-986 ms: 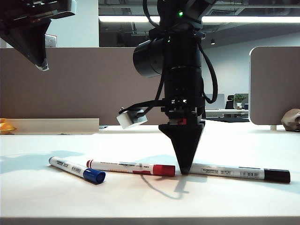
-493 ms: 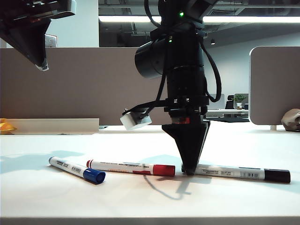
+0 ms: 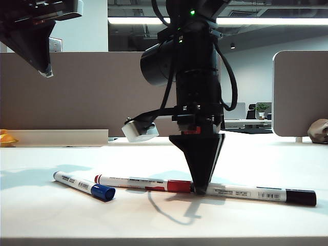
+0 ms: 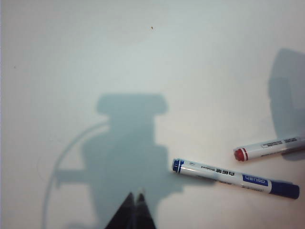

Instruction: Pick up the markers one by one and line them up horizontally in a straight line on the table.

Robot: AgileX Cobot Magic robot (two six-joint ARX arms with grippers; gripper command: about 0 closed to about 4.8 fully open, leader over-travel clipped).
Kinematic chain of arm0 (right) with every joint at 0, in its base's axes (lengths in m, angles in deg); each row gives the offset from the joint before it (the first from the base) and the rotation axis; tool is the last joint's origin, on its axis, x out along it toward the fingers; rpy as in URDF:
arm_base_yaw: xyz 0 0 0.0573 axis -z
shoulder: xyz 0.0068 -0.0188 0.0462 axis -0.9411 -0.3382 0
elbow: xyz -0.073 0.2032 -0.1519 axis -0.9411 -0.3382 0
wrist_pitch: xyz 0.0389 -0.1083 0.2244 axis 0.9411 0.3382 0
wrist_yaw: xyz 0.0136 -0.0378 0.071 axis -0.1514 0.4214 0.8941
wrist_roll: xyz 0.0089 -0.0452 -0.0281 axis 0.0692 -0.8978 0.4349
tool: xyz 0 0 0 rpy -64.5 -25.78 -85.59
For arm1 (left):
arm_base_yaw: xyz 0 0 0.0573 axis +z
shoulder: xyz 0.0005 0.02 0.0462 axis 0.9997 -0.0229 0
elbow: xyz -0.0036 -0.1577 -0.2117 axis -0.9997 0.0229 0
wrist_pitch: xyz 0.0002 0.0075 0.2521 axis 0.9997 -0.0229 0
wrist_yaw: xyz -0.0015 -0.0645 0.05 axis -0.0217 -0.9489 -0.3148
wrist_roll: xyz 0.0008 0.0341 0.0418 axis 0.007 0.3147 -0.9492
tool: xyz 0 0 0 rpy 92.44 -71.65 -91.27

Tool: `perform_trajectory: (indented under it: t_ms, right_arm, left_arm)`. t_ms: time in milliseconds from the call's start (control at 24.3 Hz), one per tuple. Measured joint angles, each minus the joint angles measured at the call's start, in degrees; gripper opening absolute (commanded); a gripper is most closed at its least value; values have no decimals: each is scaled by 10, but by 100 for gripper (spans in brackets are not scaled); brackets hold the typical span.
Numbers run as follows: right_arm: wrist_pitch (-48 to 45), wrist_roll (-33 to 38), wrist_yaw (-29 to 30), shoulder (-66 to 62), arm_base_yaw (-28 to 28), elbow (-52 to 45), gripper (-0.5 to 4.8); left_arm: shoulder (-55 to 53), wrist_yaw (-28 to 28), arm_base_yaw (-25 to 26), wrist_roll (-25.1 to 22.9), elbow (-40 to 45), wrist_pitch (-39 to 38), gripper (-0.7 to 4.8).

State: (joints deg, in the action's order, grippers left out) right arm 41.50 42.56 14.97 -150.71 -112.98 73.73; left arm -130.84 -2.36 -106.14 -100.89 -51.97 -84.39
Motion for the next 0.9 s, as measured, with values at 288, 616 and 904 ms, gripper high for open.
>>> perform_trajectory:
  t_ms: [288,616,904]
  right_arm:
    - [0,0,0,0,0,0,95]
    - [0,2,0,0,1,0,132]
    - [0,2,0,0,1,0,177]
  left_arm:
    - [0,0,0,0,0,0,-6]
    - [0,0,0,0,0,0,-6]
    - [0,0,0,0,0,-2,-6]
